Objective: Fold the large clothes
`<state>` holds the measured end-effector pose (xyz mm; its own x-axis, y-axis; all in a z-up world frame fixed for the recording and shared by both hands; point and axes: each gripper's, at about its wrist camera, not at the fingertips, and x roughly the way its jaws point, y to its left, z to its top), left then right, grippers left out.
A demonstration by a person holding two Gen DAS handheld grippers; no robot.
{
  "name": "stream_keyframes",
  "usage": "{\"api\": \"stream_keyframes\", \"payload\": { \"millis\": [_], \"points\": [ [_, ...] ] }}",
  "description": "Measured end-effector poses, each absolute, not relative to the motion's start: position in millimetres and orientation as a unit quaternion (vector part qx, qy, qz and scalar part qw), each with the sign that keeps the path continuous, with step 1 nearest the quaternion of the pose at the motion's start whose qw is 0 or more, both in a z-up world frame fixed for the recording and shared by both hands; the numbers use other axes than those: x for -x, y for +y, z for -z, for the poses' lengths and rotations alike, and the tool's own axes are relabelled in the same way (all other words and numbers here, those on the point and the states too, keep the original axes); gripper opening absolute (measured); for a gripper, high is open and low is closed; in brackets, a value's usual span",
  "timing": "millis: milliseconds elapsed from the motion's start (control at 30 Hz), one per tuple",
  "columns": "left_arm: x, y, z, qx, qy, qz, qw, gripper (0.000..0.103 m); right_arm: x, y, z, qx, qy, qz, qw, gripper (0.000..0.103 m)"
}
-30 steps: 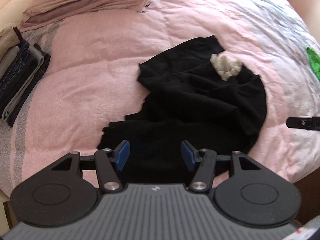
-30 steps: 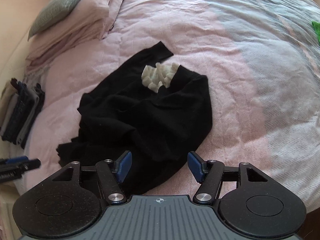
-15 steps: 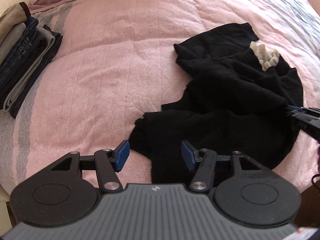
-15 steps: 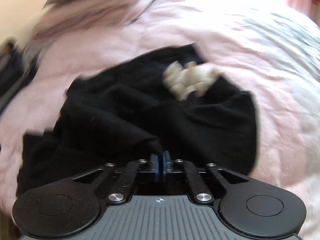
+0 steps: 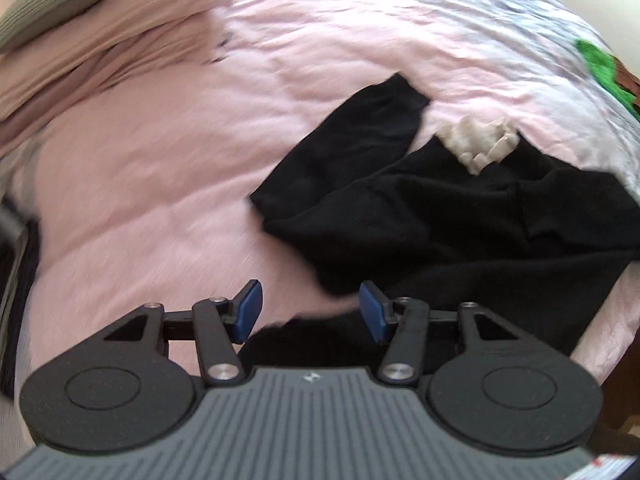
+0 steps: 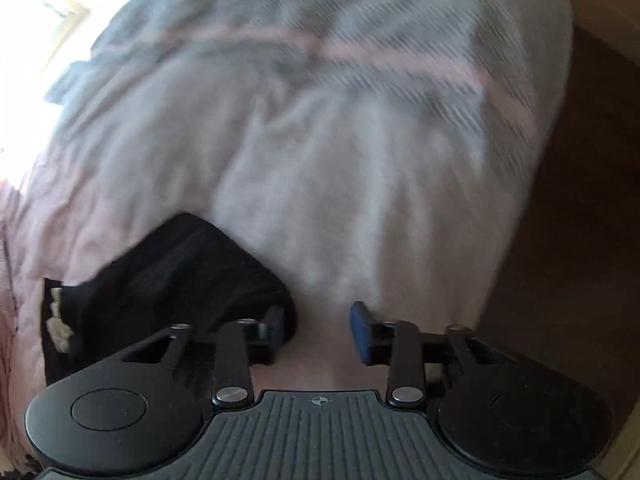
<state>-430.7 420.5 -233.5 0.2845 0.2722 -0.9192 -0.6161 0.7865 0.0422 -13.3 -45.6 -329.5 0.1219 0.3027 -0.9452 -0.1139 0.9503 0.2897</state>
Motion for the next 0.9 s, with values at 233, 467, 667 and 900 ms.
{"api": "stream_keyframes", "payload": {
  "millis": [233, 467, 667, 900],
  "points": [
    [353, 451, 267, 0.123, 0.537, -0.219, 0.805, 0.053, -10, -20, 273, 0.0, 0.529, -0.191, 0.827, 0.045],
    [313, 483, 319, 0.139, 0.561, -0.136, 0.805, 0.053, -28, 129, 300, 0.104, 0.521, -0.429, 0.73, 0.047],
    [312, 486, 345, 0.141, 0.579, -0.105, 0.796, 0.056, -10, 189, 361, 0.142, 0.557, -0.498, 0.65, 0.047],
    [319, 485, 360, 0.158, 0.577, -0.108, 0.794, 0.018, 20, 185, 354, 0.183, 0.514, -0.541, 0.64, 0.002]
  ]
}}
